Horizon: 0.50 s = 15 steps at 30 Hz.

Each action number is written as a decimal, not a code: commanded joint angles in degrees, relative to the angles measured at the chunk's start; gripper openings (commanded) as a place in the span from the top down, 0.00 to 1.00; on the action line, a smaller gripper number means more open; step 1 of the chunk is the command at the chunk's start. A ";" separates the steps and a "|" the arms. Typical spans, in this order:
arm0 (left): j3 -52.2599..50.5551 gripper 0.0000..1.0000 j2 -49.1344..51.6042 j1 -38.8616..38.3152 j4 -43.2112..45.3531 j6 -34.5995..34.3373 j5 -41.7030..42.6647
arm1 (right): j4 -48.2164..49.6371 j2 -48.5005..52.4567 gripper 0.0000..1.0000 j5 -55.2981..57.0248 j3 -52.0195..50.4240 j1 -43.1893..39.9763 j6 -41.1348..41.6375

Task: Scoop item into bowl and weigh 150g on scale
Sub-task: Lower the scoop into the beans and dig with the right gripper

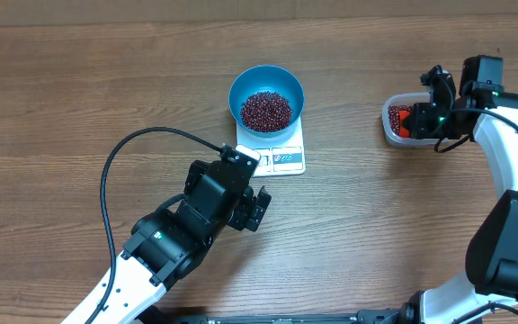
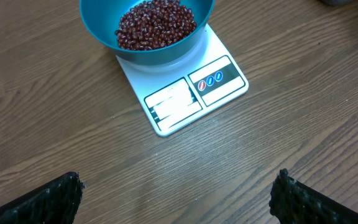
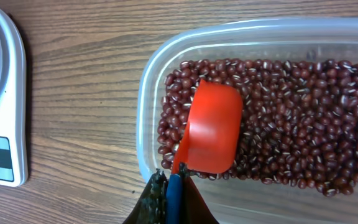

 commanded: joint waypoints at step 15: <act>-0.26 0.00 0.39 0.02 0.07 0.63 0.28 | 0.66 4.28 0.96 -7.48 -0.22 -3.52 0.50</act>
